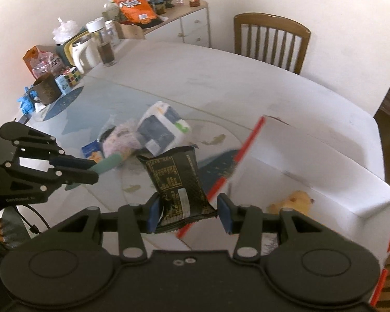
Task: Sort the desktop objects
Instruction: 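Carry the black pouch to the shoebox with the right gripper while the left gripper carries the green stick, then lower the pouch into the shoebox and open the right gripper while the left gripper releases the stick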
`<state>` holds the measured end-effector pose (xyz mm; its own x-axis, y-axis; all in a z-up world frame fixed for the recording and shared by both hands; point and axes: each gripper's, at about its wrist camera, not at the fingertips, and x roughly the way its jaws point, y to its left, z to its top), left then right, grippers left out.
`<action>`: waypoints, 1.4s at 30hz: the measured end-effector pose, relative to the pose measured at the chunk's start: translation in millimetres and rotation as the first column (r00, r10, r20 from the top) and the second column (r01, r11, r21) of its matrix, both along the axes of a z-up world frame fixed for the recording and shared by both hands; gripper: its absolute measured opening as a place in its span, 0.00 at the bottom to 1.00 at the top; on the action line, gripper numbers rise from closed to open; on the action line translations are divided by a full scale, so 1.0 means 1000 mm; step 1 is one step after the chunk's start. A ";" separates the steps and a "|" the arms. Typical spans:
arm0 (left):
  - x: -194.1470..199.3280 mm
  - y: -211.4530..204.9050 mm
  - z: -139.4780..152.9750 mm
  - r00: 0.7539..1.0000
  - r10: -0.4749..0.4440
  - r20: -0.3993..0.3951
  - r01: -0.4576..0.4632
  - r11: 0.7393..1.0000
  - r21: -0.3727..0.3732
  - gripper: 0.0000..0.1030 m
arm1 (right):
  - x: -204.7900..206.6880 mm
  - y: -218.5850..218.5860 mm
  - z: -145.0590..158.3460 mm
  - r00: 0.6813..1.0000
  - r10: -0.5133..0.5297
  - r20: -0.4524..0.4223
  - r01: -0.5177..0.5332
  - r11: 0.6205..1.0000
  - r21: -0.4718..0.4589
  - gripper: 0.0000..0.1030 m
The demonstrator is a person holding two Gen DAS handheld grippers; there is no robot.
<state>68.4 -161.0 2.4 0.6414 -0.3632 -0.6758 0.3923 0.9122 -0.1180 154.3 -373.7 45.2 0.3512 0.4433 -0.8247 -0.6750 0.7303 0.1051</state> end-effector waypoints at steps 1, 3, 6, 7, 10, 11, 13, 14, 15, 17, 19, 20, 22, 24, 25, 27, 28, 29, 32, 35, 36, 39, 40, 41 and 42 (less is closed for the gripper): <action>0.002 -0.004 0.000 1.000 -0.005 0.000 0.005 1.000 0.001 0.09 | 0.001 -0.004 0.000 1.000 -0.003 -0.001 0.003 1.000 0.000 0.44; 0.007 -0.012 0.001 1.000 -0.016 -0.002 0.016 1.000 0.000 0.10 | 0.004 -0.014 -0.001 1.000 -0.013 0.001 0.013 1.000 -0.002 0.44; 0.014 -0.024 0.002 0.999 -0.034 -0.001 0.034 0.999 0.004 0.10 | 0.010 -0.030 -0.002 0.999 -0.045 0.006 0.045 0.999 -0.006 0.44; 0.016 -0.028 0.003 0.999 -0.041 0.000 0.041 0.999 0.005 0.10 | 0.012 -0.036 -0.003 0.998 -0.055 0.006 0.055 0.998 -0.007 0.44; 0.023 -0.041 0.005 0.998 -0.066 0.006 0.066 0.998 0.011 0.09 | 0.019 -0.052 -0.005 0.996 -0.084 0.012 0.084 0.996 -0.012 0.44; 0.026 -0.046 0.005 0.997 -0.074 0.007 0.074 0.997 0.012 0.09 | 0.021 -0.057 -0.005 0.995 -0.094 0.013 0.095 0.995 -0.014 0.44; 0.032 -0.055 0.007 0.996 -0.093 0.012 0.093 0.996 0.014 0.10 | 0.024 -0.067 -0.007 0.994 -0.110 0.015 0.110 0.994 -0.020 0.44; 0.035 -0.061 0.007 0.995 -0.103 0.014 0.102 0.995 0.014 0.10 | 0.025 -0.072 -0.008 0.993 -0.119 0.016 0.120 0.993 -0.024 0.44; 0.038 -0.066 0.008 0.993 -0.113 0.016 0.113 0.994 0.013 0.10 | 0.027 -0.077 -0.009 0.992 -0.126 0.016 0.127 0.992 -0.027 0.44; 0.045 -0.076 0.009 0.991 -0.133 0.020 0.133 0.991 0.014 0.10 | 0.031 -0.087 -0.012 0.989 -0.146 0.016 0.147 0.989 -0.037 0.44; 0.053 -0.088 0.011 0.988 -0.154 0.025 0.153 0.988 0.020 0.10 | 0.036 -0.096 -0.016 0.986 -0.164 0.013 0.164 0.985 -0.047 0.44; 0.057 -0.094 0.011 0.986 -0.162 0.026 0.162 0.987 0.024 0.09 | 0.038 -0.101 -0.018 0.985 -0.174 0.012 0.174 0.983 -0.054 0.44; 0.066 -0.108 0.011 0.982 -0.188 0.017 0.187 0.982 0.035 0.10 | 0.042 -0.109 -0.021 0.982 -0.187 0.012 0.187 0.980 -0.066 0.44; 0.075 -0.123 0.007 0.973 -0.230 0.000 0.229 0.972 0.051 0.10 | 0.047 -0.116 -0.026 0.980 -0.198 0.010 0.198 0.977 -0.078 0.44; 0.079 -0.131 0.005 0.968 -0.250 -0.010 0.250 0.966 0.060 0.10 | 0.050 -0.118 -0.028 0.979 -0.202 0.009 0.202 0.976 -0.084 0.44; 0.086 -0.142 0.000 0.959 -0.283 -0.029 0.284 0.956 0.069 0.10 | 0.057 -0.123 -0.034 0.977 -0.213 0.007 0.213 0.972 -0.101 0.44; 0.089 -0.149 -0.001 0.954 -0.297 -0.038 0.299 0.951 0.077 0.10 | 0.061 -0.125 -0.037 0.975 -0.220 0.006 0.219 0.970 -0.109 0.44; 0.092 -0.153 -0.004 0.950 -0.309 -0.048 0.312 0.946 0.087 0.10 | 0.064 -0.126 -0.040 0.974 -0.225 0.004 0.224 0.968 -0.114 0.44; 0.102 -0.166 -0.009 0.944 -0.318 -0.092 0.326 0.940 0.100 0.09 | 0.074 -0.130 -0.048 0.970 -0.241 0.001 0.239 0.962 -0.133 0.44; 0.111 -0.179 -0.012 0.919 -0.372 -0.127 0.385 0.917 0.103 0.10 | 0.083 -0.129 -0.057 0.969 -0.248 -0.002 0.245 0.958 -0.152 0.44; 0.114 -0.185 -0.013 0.909 -0.392 -0.138 0.408 0.907 0.107 0.10 | 0.087 -0.129 -0.060 0.967 -0.253 -0.005 0.249 0.955 -0.159 0.44; 0.123 -0.196 -0.020 0.883 -0.435 -0.178 0.456 0.884 0.102 0.10 | 0.096 -0.129 -0.068 0.963 -0.268 -0.008 0.263 0.950 -0.171 0.44; 0.125 -0.199 -0.023 0.877 -0.441 -0.189 0.465 0.879 0.105 0.10 | 0.099 -0.128 -0.070 0.961 -0.276 -0.007 0.270 0.947 -0.175 0.44; 0.127 -0.201 -0.026 0.874 -0.444 -0.197 0.470 0.876 0.107 0.10 | 0.102 -0.127 -0.072 0.959 -0.283 -0.005 0.277 0.944 -0.181 0.44; 0.130 -0.203 -0.029 0.872 -0.444 -0.207 0.471 0.876 0.105 0.10 | 0.105 -0.126 -0.075 0.957 -0.289 -0.006 0.282 0.941 -0.185 0.44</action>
<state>197.9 -364.0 -26.9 0.2971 -0.4751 -0.8282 0.7560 0.6469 -0.0999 259.7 -500.1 -30.2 0.4125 0.1709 -0.8948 -0.4338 0.9006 -0.0279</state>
